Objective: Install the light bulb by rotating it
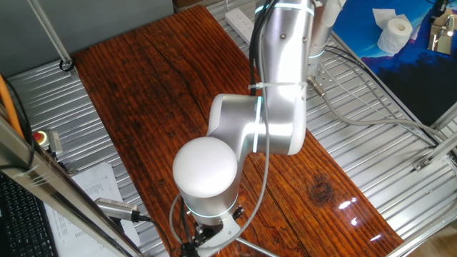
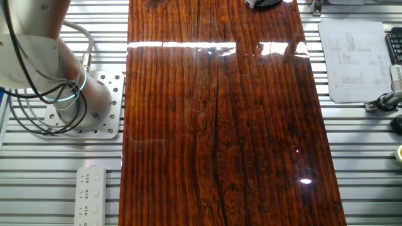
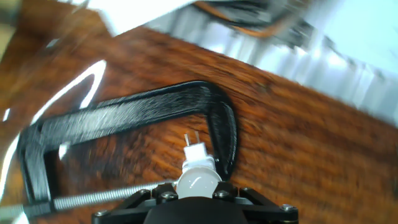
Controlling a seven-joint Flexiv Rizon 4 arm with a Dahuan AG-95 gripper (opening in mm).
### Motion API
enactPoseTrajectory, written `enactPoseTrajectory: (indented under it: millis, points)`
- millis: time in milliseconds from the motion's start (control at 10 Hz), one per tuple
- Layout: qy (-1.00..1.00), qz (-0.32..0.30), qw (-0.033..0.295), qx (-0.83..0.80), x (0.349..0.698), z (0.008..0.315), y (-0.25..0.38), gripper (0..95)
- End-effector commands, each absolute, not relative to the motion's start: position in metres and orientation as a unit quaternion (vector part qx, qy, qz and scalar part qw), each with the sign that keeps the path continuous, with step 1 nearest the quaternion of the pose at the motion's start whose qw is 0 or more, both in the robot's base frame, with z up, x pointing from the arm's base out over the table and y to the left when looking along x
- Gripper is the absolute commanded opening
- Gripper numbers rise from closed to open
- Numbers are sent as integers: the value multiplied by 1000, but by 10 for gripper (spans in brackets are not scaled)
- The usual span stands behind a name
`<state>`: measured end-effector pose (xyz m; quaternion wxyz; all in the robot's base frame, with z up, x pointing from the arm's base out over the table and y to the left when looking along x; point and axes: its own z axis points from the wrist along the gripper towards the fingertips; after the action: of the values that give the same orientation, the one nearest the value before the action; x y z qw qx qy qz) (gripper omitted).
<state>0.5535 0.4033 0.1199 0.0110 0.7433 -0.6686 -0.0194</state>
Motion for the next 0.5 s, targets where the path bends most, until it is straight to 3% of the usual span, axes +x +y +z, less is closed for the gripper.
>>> enactPoseTrajectory:
  millis: [100, 500]
  points:
    - [-645, -17, 9, 764, 555, 115, 402, 570]
    - [-645, -16, 8, 764, 555, 113, 402, 570]
